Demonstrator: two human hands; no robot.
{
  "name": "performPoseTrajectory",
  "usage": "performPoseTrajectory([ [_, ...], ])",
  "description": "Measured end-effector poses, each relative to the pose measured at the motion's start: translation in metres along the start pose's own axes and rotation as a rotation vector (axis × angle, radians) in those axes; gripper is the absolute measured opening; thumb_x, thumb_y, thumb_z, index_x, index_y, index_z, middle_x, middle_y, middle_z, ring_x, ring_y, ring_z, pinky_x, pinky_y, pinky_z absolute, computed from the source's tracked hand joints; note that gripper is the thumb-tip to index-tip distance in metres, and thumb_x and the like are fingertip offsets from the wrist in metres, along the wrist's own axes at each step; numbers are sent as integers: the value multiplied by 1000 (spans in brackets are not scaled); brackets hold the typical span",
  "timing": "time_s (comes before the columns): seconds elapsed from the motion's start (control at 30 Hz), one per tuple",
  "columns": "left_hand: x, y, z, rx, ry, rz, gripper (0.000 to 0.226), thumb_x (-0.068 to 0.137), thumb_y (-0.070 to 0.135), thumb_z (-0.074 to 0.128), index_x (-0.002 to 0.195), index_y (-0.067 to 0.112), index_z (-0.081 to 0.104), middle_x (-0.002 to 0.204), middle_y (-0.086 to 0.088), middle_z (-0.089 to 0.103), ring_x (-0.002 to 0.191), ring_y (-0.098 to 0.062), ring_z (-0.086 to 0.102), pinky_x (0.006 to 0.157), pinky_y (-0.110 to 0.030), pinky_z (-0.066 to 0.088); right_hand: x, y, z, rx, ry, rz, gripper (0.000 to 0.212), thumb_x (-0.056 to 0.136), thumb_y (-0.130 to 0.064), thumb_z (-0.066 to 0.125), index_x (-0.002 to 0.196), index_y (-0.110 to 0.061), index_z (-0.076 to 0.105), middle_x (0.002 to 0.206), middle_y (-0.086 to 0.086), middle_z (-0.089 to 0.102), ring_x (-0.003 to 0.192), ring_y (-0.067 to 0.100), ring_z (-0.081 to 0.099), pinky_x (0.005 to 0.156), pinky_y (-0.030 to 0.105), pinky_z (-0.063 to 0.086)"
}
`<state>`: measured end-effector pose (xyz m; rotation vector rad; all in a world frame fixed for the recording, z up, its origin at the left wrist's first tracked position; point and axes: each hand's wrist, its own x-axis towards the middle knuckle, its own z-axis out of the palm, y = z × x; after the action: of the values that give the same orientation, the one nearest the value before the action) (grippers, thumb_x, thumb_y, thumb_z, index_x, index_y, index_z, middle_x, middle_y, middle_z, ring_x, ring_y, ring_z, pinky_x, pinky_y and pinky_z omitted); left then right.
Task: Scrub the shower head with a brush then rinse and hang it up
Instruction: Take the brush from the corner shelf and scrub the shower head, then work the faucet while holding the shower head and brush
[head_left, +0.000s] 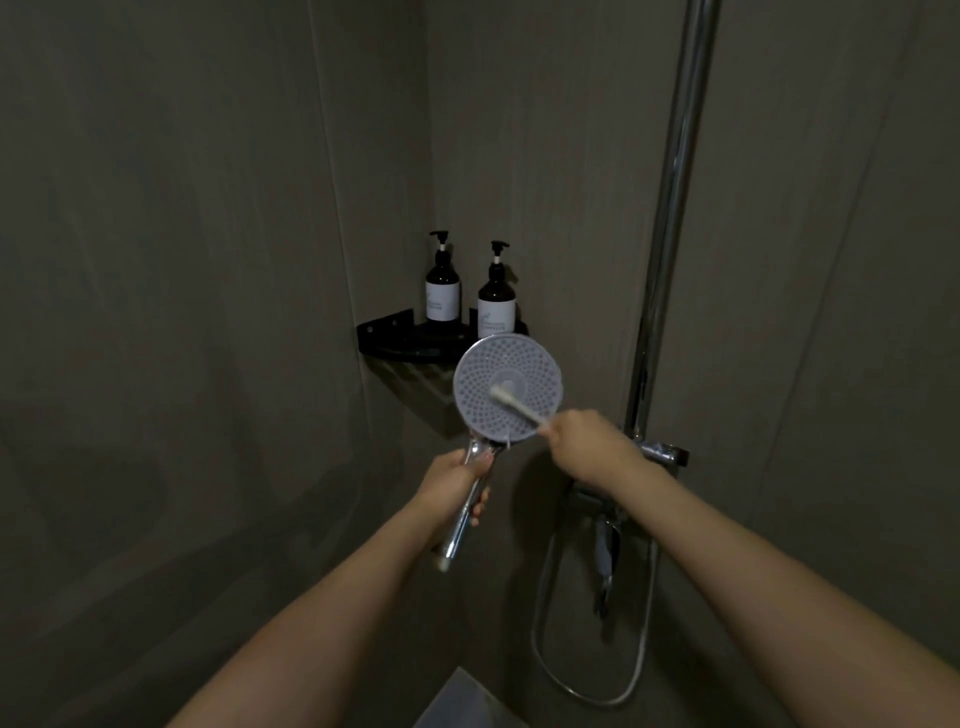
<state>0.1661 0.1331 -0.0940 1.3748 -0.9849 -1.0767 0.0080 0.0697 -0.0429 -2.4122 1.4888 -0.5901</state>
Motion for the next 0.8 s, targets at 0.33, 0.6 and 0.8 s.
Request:
performPoseTrajectory([
  [0.33,11,-11,17,-75,54,55,20,87,17,62,72,12,50,59,-8,50,41,-11,48,41,-21,42,-8,11,46,642,23,22,36,98,-15,37,68,-24,57,60,-6,48,57,8,45,56,23,35],
  [0.6,23,-41,44,-167,118,37,10,83,19,67,80,15,58,69,-5,61,49,-7,58,45,-19,48,-17,32,97,671,30,109,8,82,-9,65,80,-8,73,68,2,67,63,9,60,62,15,45],
  [0.8,35,-69,60,-239,140,-59,10,85,13,63,78,12,56,64,-8,57,41,-7,54,39,-19,43,-12,56,123,703,-48,215,7,82,-9,66,83,-7,73,58,-7,62,47,-5,56,51,8,42],
])
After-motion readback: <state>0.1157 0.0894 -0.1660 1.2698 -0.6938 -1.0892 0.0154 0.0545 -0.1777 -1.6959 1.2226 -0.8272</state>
